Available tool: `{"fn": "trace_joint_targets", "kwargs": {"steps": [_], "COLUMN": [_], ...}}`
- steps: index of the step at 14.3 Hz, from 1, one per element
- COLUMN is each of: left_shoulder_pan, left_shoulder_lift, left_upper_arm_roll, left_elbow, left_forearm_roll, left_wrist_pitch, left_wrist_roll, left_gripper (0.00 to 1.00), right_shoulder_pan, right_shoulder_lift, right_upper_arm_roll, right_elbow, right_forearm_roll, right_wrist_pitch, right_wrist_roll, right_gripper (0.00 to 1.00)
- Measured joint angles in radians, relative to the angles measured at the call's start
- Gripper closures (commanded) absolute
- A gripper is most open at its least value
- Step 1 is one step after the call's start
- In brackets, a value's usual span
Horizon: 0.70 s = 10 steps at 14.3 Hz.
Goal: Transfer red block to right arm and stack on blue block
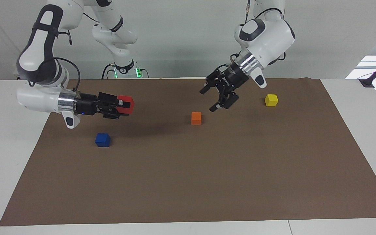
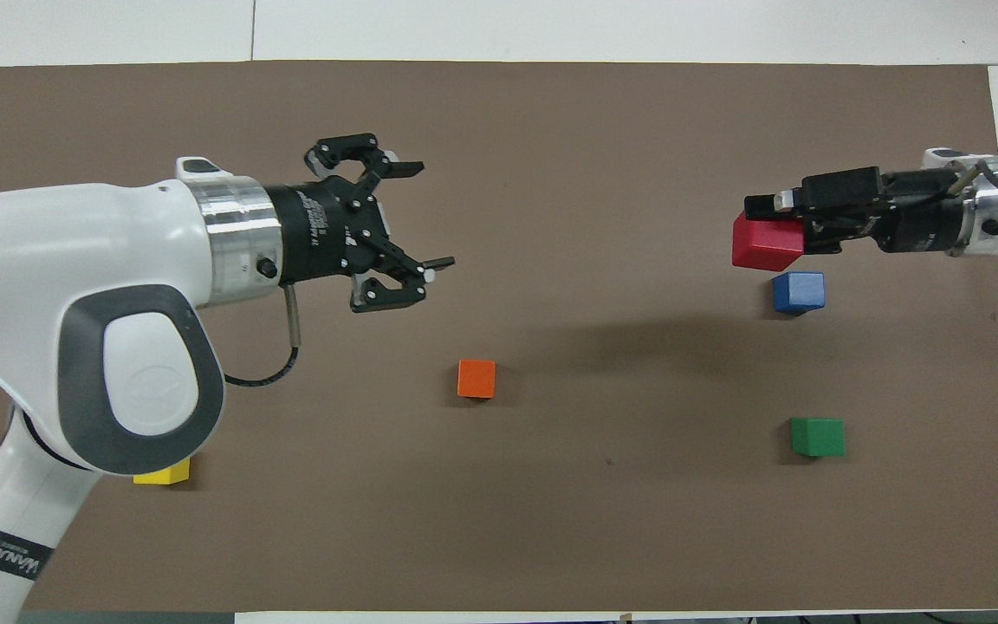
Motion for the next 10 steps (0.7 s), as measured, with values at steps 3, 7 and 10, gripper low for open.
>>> {"fn": "trace_joint_targets", "kwargs": {"steps": [3,7,10], "left_shoulder_pan": [0.104,0.207,0.320], "left_shoulder_lift": [-0.001,-0.001,0.007], "left_upper_arm_roll": [0.000,-0.001,0.001], "left_elbow": [-0.011,-0.031,-0.037], "left_forearm_roll": [0.197,0.284,0.447], "left_wrist_pitch": [-0.004,-0.057,-0.168], "left_wrist_roll": [0.023,0.348,0.715], "left_gripper": [0.00,0.00,0.00], "right_shoulder_pan": [-0.002,0.040,0.102], "right_shoulder_lift": [-0.014,0.005,0.027], "right_upper_arm_roll": [0.000,0.003,0.005], "right_elbow": [0.093,0.100,0.100], "right_forearm_roll": [-0.318,-0.717,-0.932], "right_wrist_pitch": [0.057,0.173,0.229], "right_wrist_roll": [0.142,0.272,0.377], "right_gripper": [1.00,1.00,1.00]}}
